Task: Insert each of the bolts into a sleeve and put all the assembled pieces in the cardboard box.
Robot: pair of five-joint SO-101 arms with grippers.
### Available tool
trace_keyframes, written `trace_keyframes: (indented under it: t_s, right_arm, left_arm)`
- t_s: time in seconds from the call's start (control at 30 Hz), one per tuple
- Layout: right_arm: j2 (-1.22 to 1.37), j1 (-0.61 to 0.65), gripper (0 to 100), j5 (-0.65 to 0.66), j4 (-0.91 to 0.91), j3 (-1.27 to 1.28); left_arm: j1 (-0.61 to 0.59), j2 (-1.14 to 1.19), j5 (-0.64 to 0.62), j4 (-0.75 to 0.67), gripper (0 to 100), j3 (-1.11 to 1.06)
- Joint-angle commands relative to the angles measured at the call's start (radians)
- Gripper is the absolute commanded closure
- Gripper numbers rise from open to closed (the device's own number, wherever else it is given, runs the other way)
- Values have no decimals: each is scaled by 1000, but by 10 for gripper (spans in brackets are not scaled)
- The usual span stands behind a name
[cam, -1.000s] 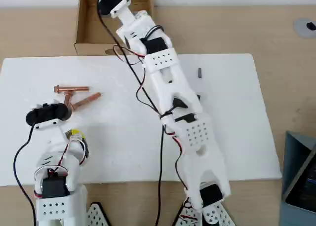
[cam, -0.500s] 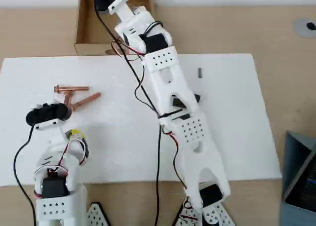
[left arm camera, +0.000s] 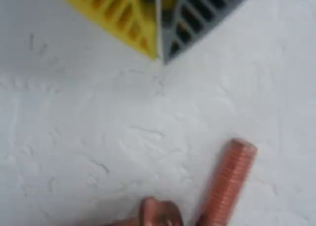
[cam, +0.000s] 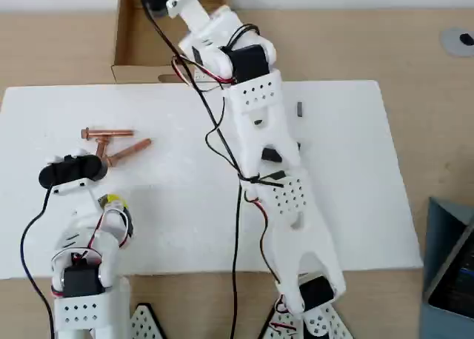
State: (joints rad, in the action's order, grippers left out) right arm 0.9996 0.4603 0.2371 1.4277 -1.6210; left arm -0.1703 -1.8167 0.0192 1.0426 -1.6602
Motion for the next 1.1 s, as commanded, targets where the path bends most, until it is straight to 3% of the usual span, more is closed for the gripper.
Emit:
trace_keyframes:
  t_s: [0.0,0.3,0.5,0.9,1.07]
  right_arm:
    - [-107,-38,853,8,71,-47]
    - [-260,-50,853,5,362,-45]
    - [-341,-73,853,-40,361,7]
    - [-806,-119,851,-104,358,766]
    - [-872,-120,852,-144,354,1027]
  left_arm:
    - [-5,-8,8,-15,998,6]
    - [-6,-8,6,-15,998,6]
    - [-8,-8,5,-15,998,6]
    - [-8,-8,3,-15,998,6]
    - [-8,-8,3,-15,998,6]
